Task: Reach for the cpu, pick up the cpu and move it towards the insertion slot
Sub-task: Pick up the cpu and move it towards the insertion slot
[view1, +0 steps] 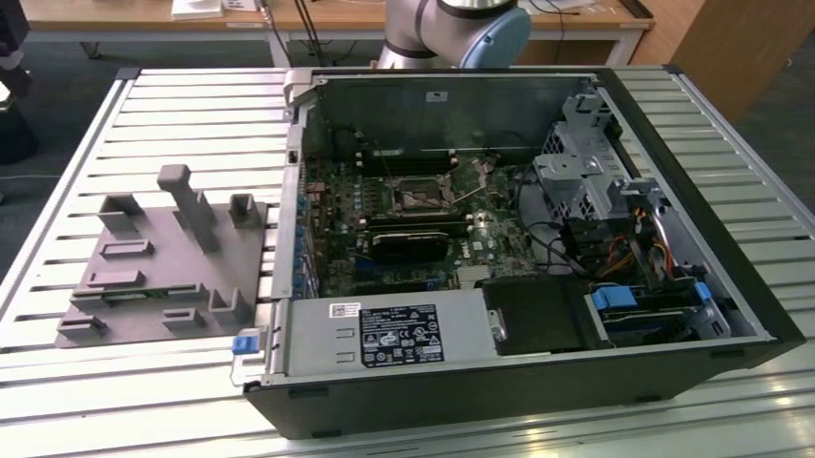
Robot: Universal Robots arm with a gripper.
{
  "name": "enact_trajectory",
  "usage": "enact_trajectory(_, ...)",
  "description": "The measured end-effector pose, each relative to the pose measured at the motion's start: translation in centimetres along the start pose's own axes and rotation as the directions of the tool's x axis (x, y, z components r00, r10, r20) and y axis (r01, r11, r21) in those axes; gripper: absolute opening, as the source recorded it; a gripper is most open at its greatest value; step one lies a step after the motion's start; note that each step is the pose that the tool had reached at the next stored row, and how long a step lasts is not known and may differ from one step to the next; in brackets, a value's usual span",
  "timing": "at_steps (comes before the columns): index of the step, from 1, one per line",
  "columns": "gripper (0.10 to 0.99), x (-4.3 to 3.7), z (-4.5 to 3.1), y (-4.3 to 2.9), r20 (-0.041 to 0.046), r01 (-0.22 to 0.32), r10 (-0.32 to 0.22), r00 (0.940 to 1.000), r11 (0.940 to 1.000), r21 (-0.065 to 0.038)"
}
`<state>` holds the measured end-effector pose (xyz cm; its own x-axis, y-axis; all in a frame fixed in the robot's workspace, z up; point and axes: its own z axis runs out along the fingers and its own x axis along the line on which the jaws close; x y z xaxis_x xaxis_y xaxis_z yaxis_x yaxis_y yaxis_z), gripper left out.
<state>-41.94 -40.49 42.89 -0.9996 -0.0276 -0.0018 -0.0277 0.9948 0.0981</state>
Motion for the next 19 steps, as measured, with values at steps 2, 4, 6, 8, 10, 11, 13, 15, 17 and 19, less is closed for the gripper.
enact_trajectory(2, 0.545, -0.3, -0.03, -0.01, 0.0002, 0.0, 0.0, 1.0, 1.0, -0.006)
enact_trajectory(4, 0.545, -0.66, -0.05, -0.02, 0.0005, 0.0, 0.0, 1.0, 0.9999, -0.013)
enact_trajectory(6, 0.545, -1.06, -0.05, -0.04, 0.0006, 0.0, 0.0, 1.0, 0.9998, -0.02)
enact_trajectory(8, 0.545, -1.55, -0.06, -0.07, 0.0008, 0.0, 0.0, 1.0, 0.9997, -0.025)
enact_trajectory(10, 0.545, -2.22, -0.06, -0.11, 0.0006, 0.0, 0.0, 1.0, 0.9996, -0.028)
enact_trajectory(11, 0.545, -2.55, -0.07, -0.14, 0.0004, 0.0, 0.0, 1.0, 0.9996, -0.029)
enact_trajectory(13, 0.545, -3.09, -0.04, -0.21, -0.001, 0.0, 0.0, 1.0, 0.9996, -0.03)
enact_trajectory(15, 0.545, -3.54, 0.02, -0.29, -0.0034, -0.001, 0.0, 1.0, 0.9996, -0.03)
enact_trajectory(17, 0.545, -3.81, 0.2, -0.4, -0.0043, -0.001, 0.001, 1.0, 0.9996, -0.03)
enact_trajectory(19, 0.545, -3.99, 0.53, -0.54, -0.0041, -0.001, 0.001, 1.0, 0.9996, -0.03)
